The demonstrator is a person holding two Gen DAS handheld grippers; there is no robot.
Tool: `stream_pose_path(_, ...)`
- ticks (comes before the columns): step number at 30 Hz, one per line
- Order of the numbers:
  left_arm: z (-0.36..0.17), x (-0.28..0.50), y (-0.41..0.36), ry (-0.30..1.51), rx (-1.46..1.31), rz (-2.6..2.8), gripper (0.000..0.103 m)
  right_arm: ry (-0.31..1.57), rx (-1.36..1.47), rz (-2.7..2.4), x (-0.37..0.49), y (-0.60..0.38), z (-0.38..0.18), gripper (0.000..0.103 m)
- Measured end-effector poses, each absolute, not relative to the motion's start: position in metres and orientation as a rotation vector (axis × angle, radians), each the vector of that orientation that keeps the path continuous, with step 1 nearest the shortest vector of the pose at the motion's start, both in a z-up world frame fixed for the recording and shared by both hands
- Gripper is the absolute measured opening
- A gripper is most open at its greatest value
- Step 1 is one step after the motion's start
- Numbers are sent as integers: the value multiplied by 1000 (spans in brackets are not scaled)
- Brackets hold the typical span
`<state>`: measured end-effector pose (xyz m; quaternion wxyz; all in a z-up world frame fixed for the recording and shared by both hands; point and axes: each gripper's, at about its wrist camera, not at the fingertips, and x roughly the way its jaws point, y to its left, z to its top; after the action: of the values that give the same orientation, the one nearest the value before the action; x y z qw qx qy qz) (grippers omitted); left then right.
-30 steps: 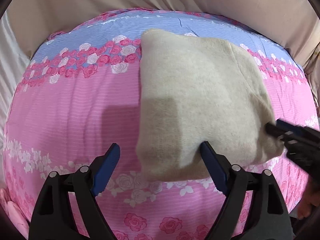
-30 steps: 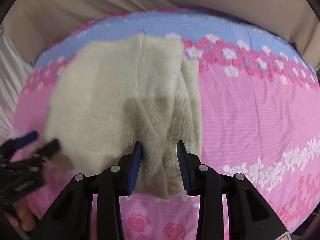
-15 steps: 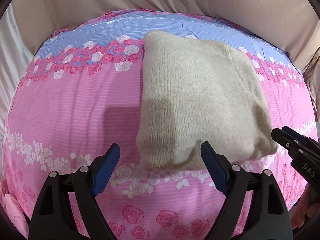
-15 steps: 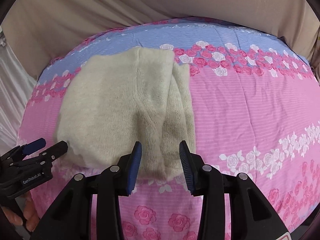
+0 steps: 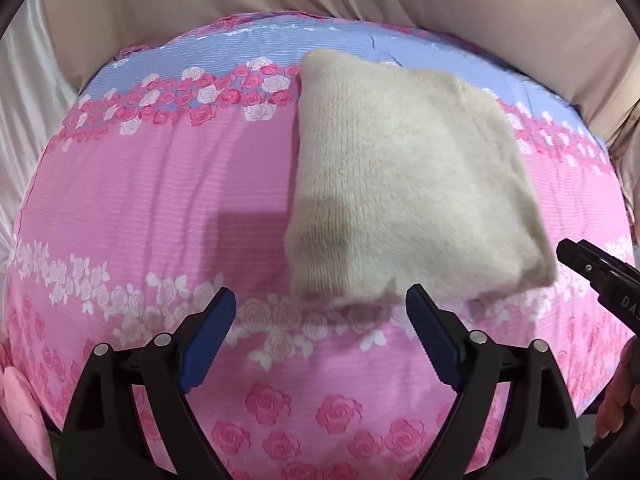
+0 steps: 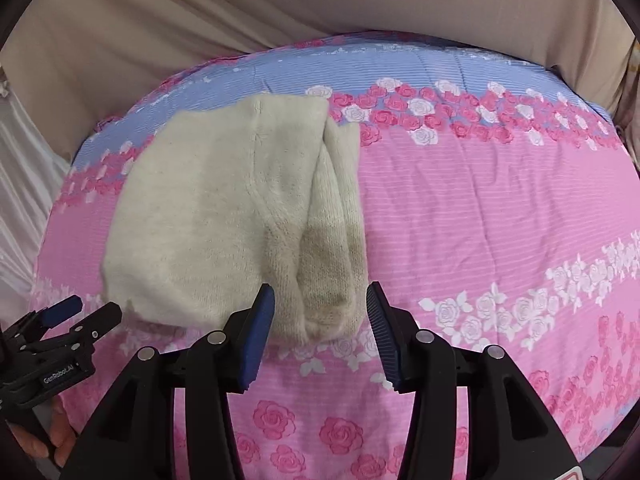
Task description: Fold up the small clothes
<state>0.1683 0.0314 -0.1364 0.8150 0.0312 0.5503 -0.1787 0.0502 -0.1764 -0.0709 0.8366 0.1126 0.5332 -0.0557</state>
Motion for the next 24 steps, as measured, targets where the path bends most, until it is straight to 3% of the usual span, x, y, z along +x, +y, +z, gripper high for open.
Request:
stream_pose_path(5, -139, 165, 35, 1211, -13, -410, 88, 1173, 304, -124, 52, -191, -90, 51)
stream_pose_path(12, -149, 220, 24, 1241, -189, -513, 92, 1178, 438, -74, 100, -216, -101, 72)
stream_pose_path(15, -171, 245, 23, 1321, -298, -506, 89, 1256, 519, -28, 118, -221, -128, 73)
stream_pose_path(16, -177, 247, 22, 1328, -315, -510, 85, 1273, 564, 10, 119, -220, -138, 69)
stream_pose_path(17, -181, 249, 19, 1335, -316, -510, 69, 1270, 598, 55, 119, -217, -142, 43)
stream_pose_path(20, -168, 250, 19, 1306, -321, -538, 42, 1204, 466, 56, 118, -197, -112, 28)
stream_pose_path(22, -143, 249, 32, 1257, -365, -557, 39, 1112, 397, 99, 112, -182, -73, 18)
stream_pose_path(24, -120, 247, 49, 1220, -383, -555, 40, 1052, 378, 120, 104, -171, -46, 15)
